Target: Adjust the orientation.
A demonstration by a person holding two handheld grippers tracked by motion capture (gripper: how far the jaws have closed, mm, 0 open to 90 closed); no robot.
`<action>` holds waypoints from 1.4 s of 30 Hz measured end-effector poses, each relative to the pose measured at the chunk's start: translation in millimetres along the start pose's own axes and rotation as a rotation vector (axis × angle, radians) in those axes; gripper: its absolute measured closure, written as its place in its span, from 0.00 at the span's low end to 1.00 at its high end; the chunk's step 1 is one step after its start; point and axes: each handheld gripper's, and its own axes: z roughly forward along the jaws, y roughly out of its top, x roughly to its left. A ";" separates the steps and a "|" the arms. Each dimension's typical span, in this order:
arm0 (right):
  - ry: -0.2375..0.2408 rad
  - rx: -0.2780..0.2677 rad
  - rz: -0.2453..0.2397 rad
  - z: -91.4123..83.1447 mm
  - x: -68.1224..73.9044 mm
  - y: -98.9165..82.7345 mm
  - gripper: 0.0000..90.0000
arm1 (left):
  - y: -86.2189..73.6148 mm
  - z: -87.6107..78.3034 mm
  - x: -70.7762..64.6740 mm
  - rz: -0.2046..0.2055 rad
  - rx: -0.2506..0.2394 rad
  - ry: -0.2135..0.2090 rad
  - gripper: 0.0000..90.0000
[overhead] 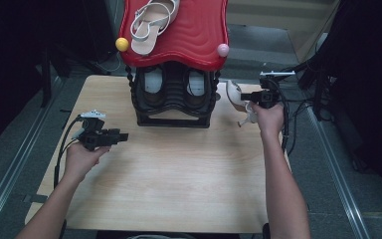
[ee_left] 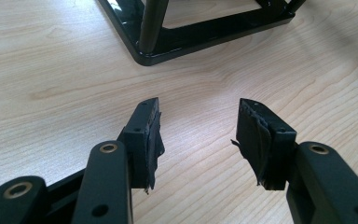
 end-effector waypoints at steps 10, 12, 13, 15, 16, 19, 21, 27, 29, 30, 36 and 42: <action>0.003 -0.024 -0.029 -26.3 23.4 27.5 0.99 | 0.1 -0.5 -0.2 0.003 0.010 -0.003 0.55; 0.013 -0.032 -0.025 -33.1 27.4 34.5 0.99 | -0.1 0.1 -0.6 0.006 0.008 -0.002 0.55; 0.016 -0.036 -0.026 -36.2 29.8 37.7 0.99 | -0.2 0.3 -0.7 0.009 0.009 -0.001 0.55; 0.011 -0.043 -0.036 -42.3 35.6 44.3 0.99 | -0.1 0.4 -1.3 0.010 0.013 -0.001 0.55; 0.004 -0.045 -0.042 -45.4 38.2 47.7 0.99 | 0.0 0.5 -1.3 0.011 0.014 -0.003 0.55; 0.004 -0.055 -0.048 -53.6 44.7 56.3 0.99 | -0.1 0.6 -1.8 0.012 0.016 -0.004 0.55; 0.010 -0.068 -0.055 -60.0 49.4 62.5 0.99 | -0.4 1.3 -2.3 0.009 0.008 -0.002 0.55; 0.031 -0.086 -0.040 -74.2 60.5 76.2 0.99 | -0.3 2.1 -2.9 0.016 0.014 -0.003 0.55; 0.031 -0.093 -0.042 -78.0 63.1 80.2 0.99 | -0.5 2.2 -3.4 0.015 0.010 0.001 0.55; 0.031 -0.096 -0.039 -80.9 65.1 83.2 0.99 | -0.3 2.0 -3.3 0.014 0.012 -0.003 0.55; 0.041 -0.123 -0.046 -94.3 75.5 96.9 0.99 | -0.2 2.1 -3.8 0.017 0.016 -0.004 0.55; 0.045 -0.151 -0.065 -107.9 91.9 110.9 0.99 | 0.1 1.5 -4.0 0.020 0.019 -0.006 0.55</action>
